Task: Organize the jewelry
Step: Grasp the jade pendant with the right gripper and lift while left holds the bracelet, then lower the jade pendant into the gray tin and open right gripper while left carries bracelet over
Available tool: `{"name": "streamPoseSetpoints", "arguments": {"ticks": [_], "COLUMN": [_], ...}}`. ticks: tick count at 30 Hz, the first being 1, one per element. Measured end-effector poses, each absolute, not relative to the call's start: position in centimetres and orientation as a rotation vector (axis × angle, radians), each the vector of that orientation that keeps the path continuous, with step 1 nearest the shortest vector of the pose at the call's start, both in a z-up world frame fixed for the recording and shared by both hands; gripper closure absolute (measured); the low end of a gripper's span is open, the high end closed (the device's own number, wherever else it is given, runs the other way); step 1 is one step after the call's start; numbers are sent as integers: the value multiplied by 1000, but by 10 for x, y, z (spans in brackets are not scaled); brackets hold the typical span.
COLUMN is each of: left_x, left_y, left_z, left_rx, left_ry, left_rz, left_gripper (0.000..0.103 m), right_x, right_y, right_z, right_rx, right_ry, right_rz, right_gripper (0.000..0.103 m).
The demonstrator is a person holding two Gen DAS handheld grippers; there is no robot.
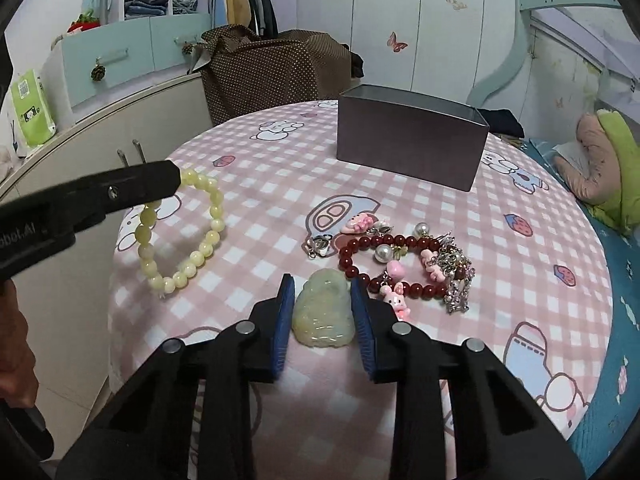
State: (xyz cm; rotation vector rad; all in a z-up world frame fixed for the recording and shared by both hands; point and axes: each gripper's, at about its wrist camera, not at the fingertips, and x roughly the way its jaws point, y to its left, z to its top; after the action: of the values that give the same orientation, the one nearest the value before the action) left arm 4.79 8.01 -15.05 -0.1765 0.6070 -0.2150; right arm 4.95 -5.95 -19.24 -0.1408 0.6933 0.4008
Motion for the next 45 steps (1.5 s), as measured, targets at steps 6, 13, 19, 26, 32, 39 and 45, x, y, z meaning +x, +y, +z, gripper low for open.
{"name": "streamPoseSetpoints", "arguments": {"ticks": [6,13,19,26,32,39,45], "left_x": [51,58,68,91,114,150,183], "left_y": [73,62,48,33,21,9,4], "left_z": [-150,-148,-142,-121,-95,-71,-69], "left_rx": [-167,-152,-139,-137,-117,-107,-116], "left_ry": [609,606,597,548,471,401,398], "left_rz": [-229,-242,-263,-293,-315,-311,-297], "left_gripper": [93,93,93,94,93,93,93], "right_x": [47,47,57,80,104,138,171], "right_y": [-66,-80,-95,-109,-117,-123,-126], "right_z": [-188,-171,-154,-130,-110,-96,-105], "right_rx": [-106,-88,-68,-60,-52,-44,-25], "right_ry": [699,652,597,511,443,395,430], "right_rz": [398,381,363,344,339,351,357], "right_gripper": [76,76,76,76,76,76,76]}}
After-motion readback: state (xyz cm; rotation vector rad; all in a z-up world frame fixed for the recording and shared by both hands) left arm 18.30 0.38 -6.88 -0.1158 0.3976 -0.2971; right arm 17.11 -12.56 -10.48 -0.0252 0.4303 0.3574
